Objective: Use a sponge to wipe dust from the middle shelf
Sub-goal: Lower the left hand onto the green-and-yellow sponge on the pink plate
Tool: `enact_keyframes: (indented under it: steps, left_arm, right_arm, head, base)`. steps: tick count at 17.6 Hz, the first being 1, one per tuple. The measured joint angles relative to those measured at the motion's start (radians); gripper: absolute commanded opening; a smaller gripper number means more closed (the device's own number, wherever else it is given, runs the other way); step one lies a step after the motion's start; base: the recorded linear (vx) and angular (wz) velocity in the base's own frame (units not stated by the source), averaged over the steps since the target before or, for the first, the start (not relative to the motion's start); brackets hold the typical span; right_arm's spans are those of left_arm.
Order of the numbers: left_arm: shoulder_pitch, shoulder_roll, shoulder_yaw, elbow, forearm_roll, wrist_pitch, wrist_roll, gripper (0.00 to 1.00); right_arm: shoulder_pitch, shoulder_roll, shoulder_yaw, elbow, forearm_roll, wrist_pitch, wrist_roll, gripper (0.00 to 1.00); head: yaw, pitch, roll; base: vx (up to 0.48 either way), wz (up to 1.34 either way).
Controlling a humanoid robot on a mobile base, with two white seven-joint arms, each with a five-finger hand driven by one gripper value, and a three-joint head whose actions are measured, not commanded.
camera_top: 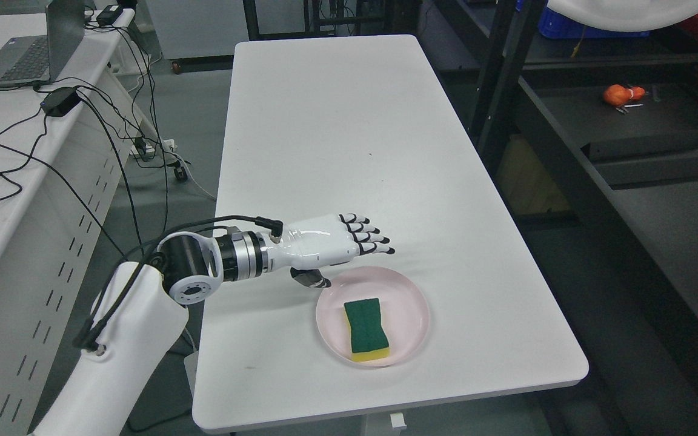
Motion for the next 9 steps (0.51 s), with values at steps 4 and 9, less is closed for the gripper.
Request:
enact_keyframes:
  steps: [4,9]
  left_arm:
    - [0.007,-0.045,-0.037,0.011,0.0,0.0,-0.009,0.99]
    - [0.031,-0.076,-0.046,0.011,0.003,0.0,-0.042,0.99]
  right_arm:
    - [0.0,0.0,0.0,0.0,0.0,0.0,0.0,1.0]
    - [0.0,0.0,0.0,0.0,0.0,0.0,0.0,1.0]
  head:
    - [0.0,0.0,0.0]
    - [0.0,0.0,0.0]
  base:
    - [0.0,0.0]
    - [0.0,0.0]
